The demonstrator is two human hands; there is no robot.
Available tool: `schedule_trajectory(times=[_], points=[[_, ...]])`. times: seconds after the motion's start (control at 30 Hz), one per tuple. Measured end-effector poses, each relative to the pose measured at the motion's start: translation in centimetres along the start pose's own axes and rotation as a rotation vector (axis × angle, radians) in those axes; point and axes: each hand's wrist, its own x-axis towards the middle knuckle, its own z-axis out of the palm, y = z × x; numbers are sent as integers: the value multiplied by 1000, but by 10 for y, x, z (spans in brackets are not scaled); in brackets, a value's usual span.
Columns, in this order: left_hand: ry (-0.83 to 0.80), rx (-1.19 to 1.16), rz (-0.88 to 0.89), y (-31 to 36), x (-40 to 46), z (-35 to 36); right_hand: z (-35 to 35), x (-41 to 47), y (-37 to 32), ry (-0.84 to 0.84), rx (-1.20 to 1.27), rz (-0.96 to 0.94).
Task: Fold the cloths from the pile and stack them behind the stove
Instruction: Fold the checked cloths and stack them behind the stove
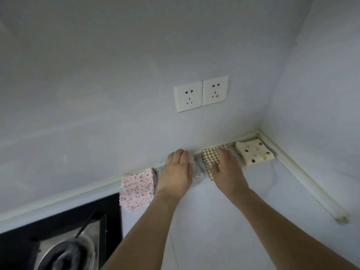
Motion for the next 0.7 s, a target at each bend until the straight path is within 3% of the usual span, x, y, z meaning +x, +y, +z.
schedule_trajectory(times=[0.23,0.57,0.7], points=[[131,98,-51,-72,-96,-74,22,-70,-99,-74,-33,-134],[89,155,-222,-181,-227,-171,80,-159,-248,-208,27,-268],[150,170,-330,-212,-263,-201,100,-174,-286,-286,44,-332]])
